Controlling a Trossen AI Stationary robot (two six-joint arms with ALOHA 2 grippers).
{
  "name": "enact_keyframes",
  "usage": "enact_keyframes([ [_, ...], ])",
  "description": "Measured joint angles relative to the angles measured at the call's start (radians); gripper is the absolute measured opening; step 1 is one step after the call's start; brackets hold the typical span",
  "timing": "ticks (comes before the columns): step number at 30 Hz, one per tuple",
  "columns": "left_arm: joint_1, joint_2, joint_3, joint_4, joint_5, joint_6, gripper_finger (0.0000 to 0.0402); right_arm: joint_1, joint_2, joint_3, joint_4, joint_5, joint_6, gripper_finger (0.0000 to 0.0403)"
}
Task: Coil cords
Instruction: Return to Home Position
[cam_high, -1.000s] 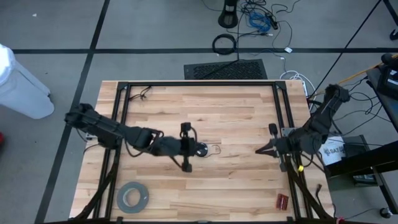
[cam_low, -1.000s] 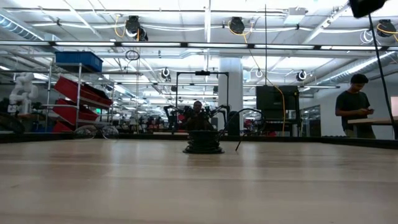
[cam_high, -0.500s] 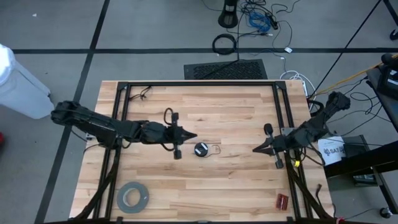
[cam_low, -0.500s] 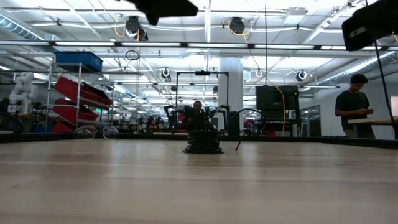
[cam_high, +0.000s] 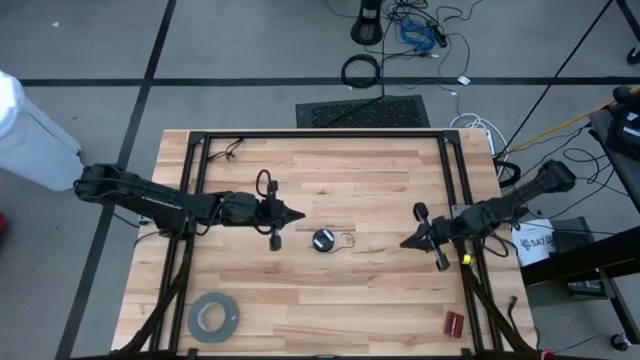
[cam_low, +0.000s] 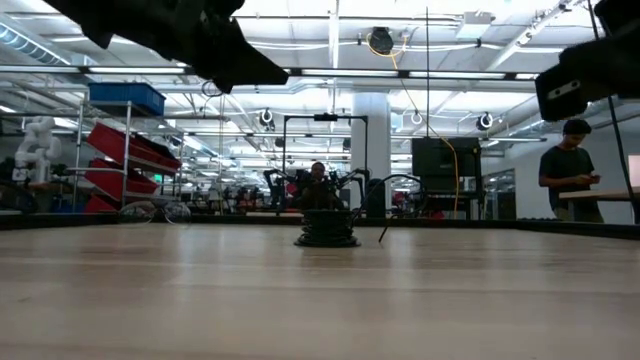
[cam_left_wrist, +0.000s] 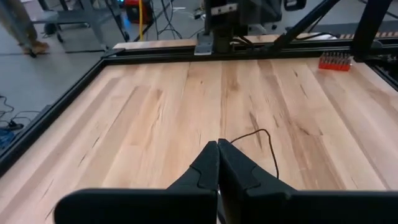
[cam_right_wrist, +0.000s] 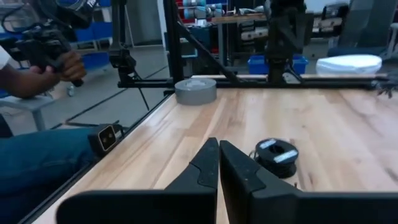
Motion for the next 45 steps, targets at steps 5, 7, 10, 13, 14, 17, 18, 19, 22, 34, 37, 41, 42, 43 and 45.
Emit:
enact_keyframes([
  [5, 0.000, -0.001, -0.039, 0.058, 0.018, 0.007, 0.0003, -0.056, 0.005, -0.028, 0.019, -0.060, 0.026, 0.0000],
  [7, 0.004, -0.001, -0.065, 0.090, 0.025, 0.009, 0.0003, -0.072, 0.006, -0.028, 0.024, -0.083, 0.026, 0.0000],
  [10, 0.015, -0.007, -0.121, 0.144, 0.033, 0.007, 0.0003, -0.085, 0.006, -0.028, 0.021, -0.100, 0.034, 0.0000],
  [13, 0.029, -0.037, -0.182, 0.195, 0.038, -0.003, 0.0003, -0.088, 0.006, -0.028, 0.018, -0.111, 0.040, 0.0000],
  [14, 0.035, -0.053, -0.207, 0.208, 0.048, -0.010, 0.0003, -0.088, 0.006, -0.028, 0.018, -0.111, 0.041, 0.0000],
  [17, 0.049, -0.116, -0.259, 0.228, 0.070, -0.027, 0.0003, -0.087, 0.006, -0.028, 0.009, -0.111, 0.044, 0.0000],
  [18, 0.050, -0.140, -0.275, 0.227, 0.073, -0.032, 0.0003, -0.087, 0.006, -0.028, 0.009, -0.111, 0.045, 0.0000],
  [19, 0.052, -0.162, -0.287, 0.229, 0.074, -0.038, 0.0003, -0.087, 0.006, -0.027, 0.005, -0.111, 0.047, 0.0000],
  [22, 0.052, -0.230, -0.335, 0.224, 0.077, -0.051, 0.0003, -0.087, 0.006, -0.027, -0.008, -0.111, 0.062, 0.0000],
  [34, 0.052, -0.468, -0.504, 0.227, 0.083, -0.087, 0.0003, -0.088, 0.006, -0.027, -0.006, -0.100, 0.068, 0.0000],
  [37, 0.052, -0.510, -0.531, 0.226, 0.113, -0.088, 0.0003, -0.088, 0.006, -0.027, -0.002, -0.099, 0.068, 0.0000],
  [41, 0.052, -0.568, -0.556, 0.227, 0.121, -0.087, 0.0003, -0.088, 0.006, -0.027, 0.001, -0.099, 0.051, 0.0000],
  [42, 0.052, -0.580, -0.562, 0.226, 0.121, -0.082, 0.0003, -0.088, 0.005, -0.027, 0.001, -0.100, 0.044, 0.0000],
  [43, 0.052, -0.593, -0.567, 0.226, 0.121, -0.080, 0.0003, -0.088, 0.003, -0.027, 0.001, -0.100, 0.042, 0.0000],
  [45, 0.052, -0.623, -0.574, 0.222, 0.121, -0.078, 0.0003, -0.089, -0.006, -0.027, -0.001, -0.100, 0.039, 0.0000],
])
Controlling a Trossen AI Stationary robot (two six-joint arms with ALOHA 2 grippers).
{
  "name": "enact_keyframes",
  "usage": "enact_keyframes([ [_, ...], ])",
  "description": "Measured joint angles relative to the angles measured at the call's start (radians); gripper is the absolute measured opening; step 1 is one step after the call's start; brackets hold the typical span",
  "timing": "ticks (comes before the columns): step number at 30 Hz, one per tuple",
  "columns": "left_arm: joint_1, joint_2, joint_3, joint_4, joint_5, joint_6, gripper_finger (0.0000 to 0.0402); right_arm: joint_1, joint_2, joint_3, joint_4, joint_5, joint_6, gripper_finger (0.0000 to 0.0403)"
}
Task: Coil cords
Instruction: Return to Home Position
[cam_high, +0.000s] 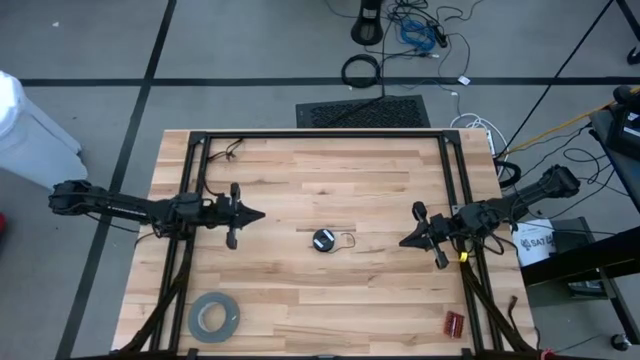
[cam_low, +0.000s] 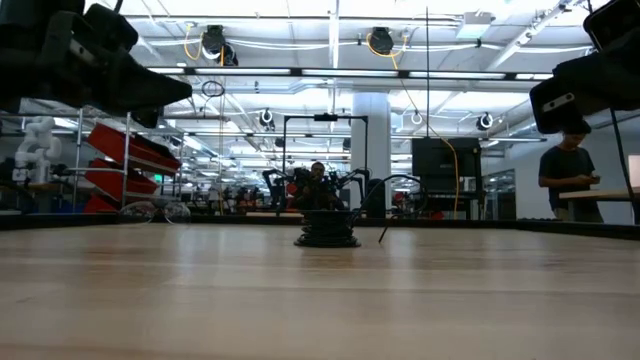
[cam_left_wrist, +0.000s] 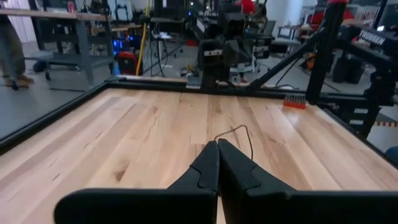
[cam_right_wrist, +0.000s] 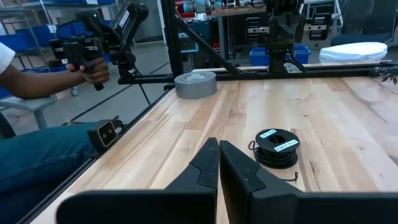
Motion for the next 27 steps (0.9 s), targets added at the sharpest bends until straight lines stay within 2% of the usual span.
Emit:
enact_keyframes([
  [8, 0.000, -0.111, -0.001, -0.107, 0.000, 0.001, 0.0003, -0.016, -0.076, 0.001, -0.004, -0.009, -0.061, 0.0000],
  [19, 0.000, -0.206, -0.001, -0.163, 0.000, 0.027, 0.0003, -0.158, -0.138, 0.001, -0.059, -0.159, -0.079, 0.0000],
  [27, 0.000, -0.248, -0.001, -0.231, -0.002, 0.027, 0.0003, -0.252, -0.212, 0.001, -0.130, -0.167, -0.093, 0.0000],
])
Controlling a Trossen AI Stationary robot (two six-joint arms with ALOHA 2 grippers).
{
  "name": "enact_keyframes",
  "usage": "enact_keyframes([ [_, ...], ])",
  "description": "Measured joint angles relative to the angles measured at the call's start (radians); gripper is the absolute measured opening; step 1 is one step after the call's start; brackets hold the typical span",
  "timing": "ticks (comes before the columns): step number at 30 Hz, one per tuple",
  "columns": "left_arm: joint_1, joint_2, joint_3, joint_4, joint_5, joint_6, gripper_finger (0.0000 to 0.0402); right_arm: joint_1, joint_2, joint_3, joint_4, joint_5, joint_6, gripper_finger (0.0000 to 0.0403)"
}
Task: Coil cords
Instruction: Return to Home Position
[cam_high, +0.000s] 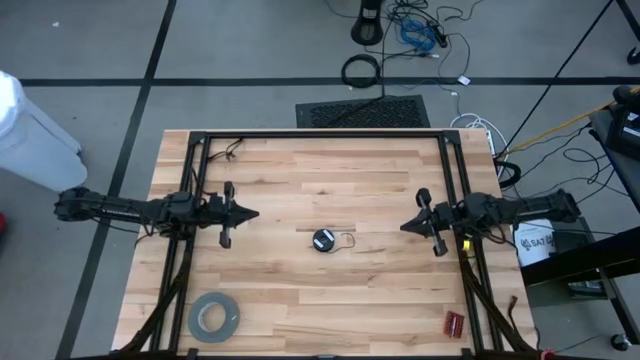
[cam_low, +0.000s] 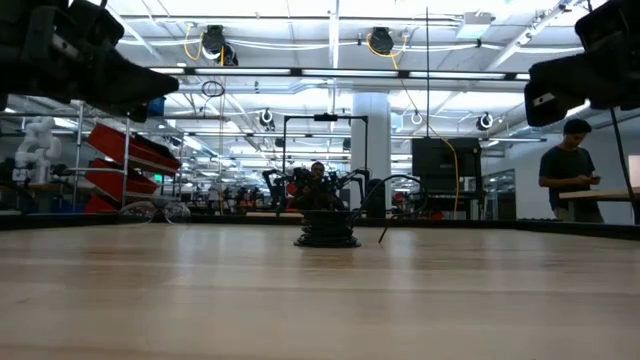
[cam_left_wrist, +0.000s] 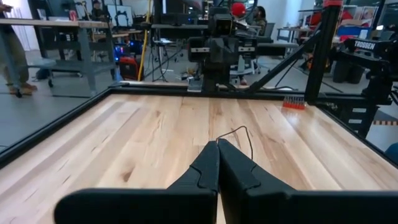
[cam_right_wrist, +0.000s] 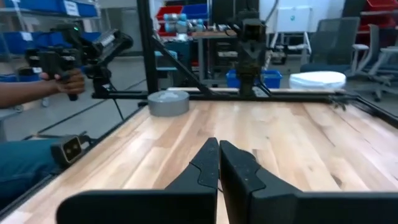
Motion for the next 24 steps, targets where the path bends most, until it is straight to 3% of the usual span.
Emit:
enact_keyframes([
  [7, 0.000, -0.060, 0.000, -0.057, -0.003, 0.005, 0.0003, -0.017, -0.077, 0.001, -0.052, 0.010, 0.013, 0.0000],
  [12, 0.000, -0.114, 0.000, -0.114, -0.007, 0.009, 0.0003, -0.017, -0.075, 0.005, -0.068, 0.117, 0.009, 0.0000],
  [24, -0.002, -0.257, 0.001, -0.227, 0.006, 0.026, 0.0003, -0.016, -0.075, 0.005, -0.071, 0.096, -0.003, 0.0000],
])
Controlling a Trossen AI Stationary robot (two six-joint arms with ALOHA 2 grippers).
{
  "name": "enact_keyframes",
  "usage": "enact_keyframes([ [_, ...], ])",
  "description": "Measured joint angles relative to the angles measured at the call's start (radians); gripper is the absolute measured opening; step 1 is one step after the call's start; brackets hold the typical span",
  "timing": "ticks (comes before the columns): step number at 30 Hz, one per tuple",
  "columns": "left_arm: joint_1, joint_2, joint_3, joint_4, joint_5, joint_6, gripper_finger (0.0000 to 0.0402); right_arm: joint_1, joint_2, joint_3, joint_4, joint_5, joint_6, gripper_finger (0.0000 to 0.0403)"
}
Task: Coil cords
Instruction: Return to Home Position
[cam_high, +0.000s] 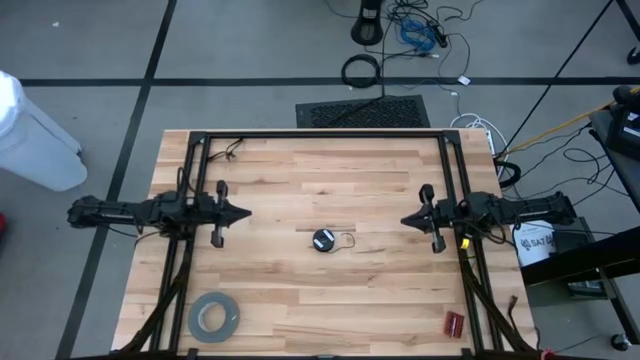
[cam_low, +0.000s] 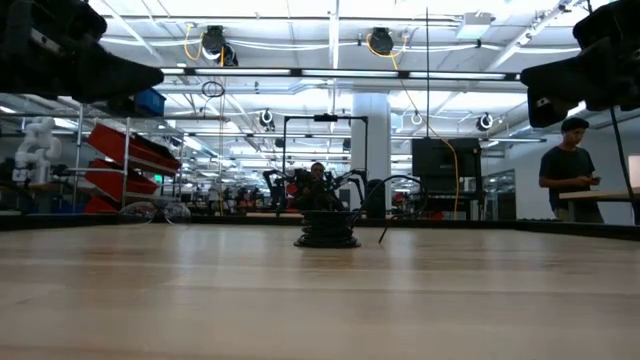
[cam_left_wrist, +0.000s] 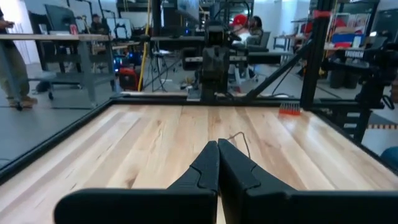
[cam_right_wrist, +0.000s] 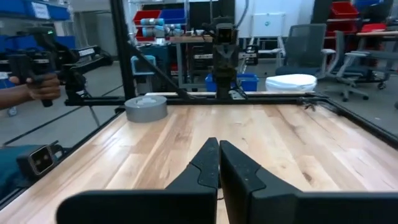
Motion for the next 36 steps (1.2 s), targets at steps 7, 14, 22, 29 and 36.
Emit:
enact_keyframes([
  [7, 0.000, -0.079, 0.000, -0.048, 0.002, 0.001, 0.0003, 0.000, 0.000, 0.000, -0.005, -0.020, 0.000, 0.0000],
  [14, 0.000, -0.113, 0.001, -0.131, -0.003, 0.000, 0.0003, 0.000, 0.000, 0.000, -0.005, -0.020, 0.000, 0.0000],
  [22, 0.000, -0.112, 0.001, -0.137, 0.000, 0.001, 0.0003, 0.001, 0.000, 0.000, -0.009, -0.044, -0.004, 0.0000],
  [29, 0.001, -0.112, 0.001, -0.139, 0.005, -0.020, 0.0005, -0.002, 0.000, 0.000, -0.010, -0.039, -0.006, 0.0000],
  [36, 0.001, -0.106, 0.001, -0.141, 0.006, -0.055, 0.0010, -0.026, 0.000, 0.000, -0.009, -0.034, -0.011, 0.0000],
])
